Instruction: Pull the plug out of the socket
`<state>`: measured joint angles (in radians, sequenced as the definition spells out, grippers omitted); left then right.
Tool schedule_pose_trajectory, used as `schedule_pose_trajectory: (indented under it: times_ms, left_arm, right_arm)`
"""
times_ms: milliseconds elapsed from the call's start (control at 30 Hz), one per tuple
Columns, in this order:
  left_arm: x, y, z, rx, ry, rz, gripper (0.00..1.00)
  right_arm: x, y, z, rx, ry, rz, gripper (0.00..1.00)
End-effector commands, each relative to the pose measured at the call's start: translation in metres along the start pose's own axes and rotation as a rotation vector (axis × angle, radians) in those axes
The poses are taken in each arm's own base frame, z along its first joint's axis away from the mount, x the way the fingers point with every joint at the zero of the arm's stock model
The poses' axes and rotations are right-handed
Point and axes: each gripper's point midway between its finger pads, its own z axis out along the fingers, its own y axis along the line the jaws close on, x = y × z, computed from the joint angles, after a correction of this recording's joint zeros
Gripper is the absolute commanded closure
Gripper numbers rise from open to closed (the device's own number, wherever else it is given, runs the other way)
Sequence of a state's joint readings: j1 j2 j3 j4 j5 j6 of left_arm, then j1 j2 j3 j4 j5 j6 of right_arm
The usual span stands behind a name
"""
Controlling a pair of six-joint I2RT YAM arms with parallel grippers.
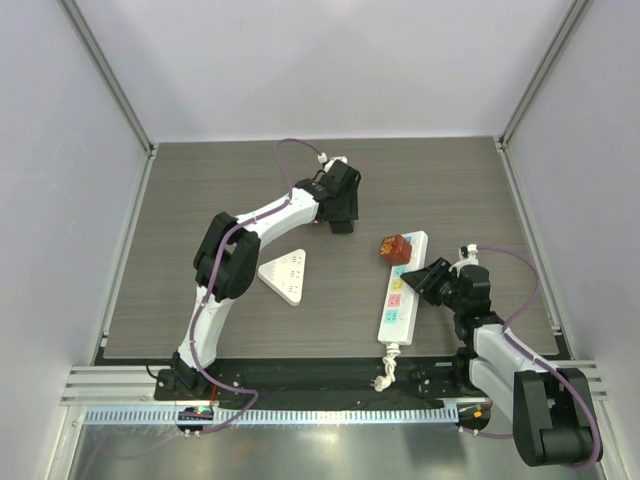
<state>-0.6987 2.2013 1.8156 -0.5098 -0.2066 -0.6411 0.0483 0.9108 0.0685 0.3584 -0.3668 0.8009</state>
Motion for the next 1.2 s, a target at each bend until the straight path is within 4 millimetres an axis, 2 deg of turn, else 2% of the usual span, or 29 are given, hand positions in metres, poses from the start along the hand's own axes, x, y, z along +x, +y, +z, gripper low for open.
schedule_pose_trajectory:
  times_ms: [0,200,233,300,333,400,433,533,667,733,833,867,967,1067,1167]
  left_arm:
    - [-0.021,-0.003,-0.012,0.02,-0.051,0.005,0.39]
    - [-0.038,-0.008,-0.045,0.053,-0.083,-0.014,0.34]
    - [-0.039,-0.009,-0.049,0.062,-0.083,-0.015,0.26]
    - [-0.039,-0.014,-0.058,0.095,-0.074,-0.024,0.26]
    - [-0.043,-0.016,-0.069,0.112,-0.082,-0.031,0.25]
    - [-0.038,-0.018,-0.077,0.125,-0.077,-0.041,0.25]
    - [-0.043,-0.021,-0.091,0.141,-0.097,-0.045,0.25]
    - [-0.041,-0.023,-0.11,0.159,-0.11,-0.042,0.23]
    - [-0.036,-0.025,-0.127,0.175,-0.127,-0.037,0.22]
    - [-0.026,-0.028,-0.129,0.197,-0.104,-0.042,0.22]
    - [-0.011,-0.048,-0.138,0.258,-0.084,-0.019,0.22]
    - [0.001,-0.059,-0.139,0.282,-0.065,0.005,0.22]
    - [0.02,-0.089,-0.142,0.358,-0.045,0.046,0.21]
    - [0.036,-0.11,-0.137,0.417,-0.015,0.068,0.19]
    - [0.044,-0.116,-0.126,0.427,-0.003,0.058,0.19]
  right_arm:
    - [-0.019,0.013,0.003,-0.055,-0.064,-0.114,0.99]
    - [-0.017,0.014,0.005,-0.059,-0.047,-0.114,0.99]
    - [-0.017,0.013,0.005,-0.057,-0.045,-0.111,0.99]
    - [-0.016,0.014,0.005,-0.063,-0.043,-0.113,0.99]
    - [-0.015,0.013,0.004,-0.063,-0.042,-0.113,0.99]
    - [-0.016,0.015,0.004,-0.068,-0.045,-0.115,0.99]
    - [-0.016,0.014,0.004,-0.066,-0.045,-0.114,0.99]
    - [-0.014,0.014,0.004,-0.067,-0.036,-0.113,0.99]
    - [-0.013,0.015,0.006,-0.072,-0.026,-0.115,0.99]
    - [-0.013,0.016,0.006,-0.079,-0.021,-0.115,0.99]
    - [-0.01,0.017,0.006,-0.087,-0.008,-0.115,0.99]
    - [-0.011,0.018,0.006,-0.092,-0.008,-0.118,0.99]
    - [-0.008,0.019,0.006,-0.104,0.003,-0.119,0.99]
    - [-0.008,0.022,0.005,-0.117,0.007,-0.122,0.99]
    - [-0.007,0.023,0.006,-0.123,0.012,-0.124,0.99]
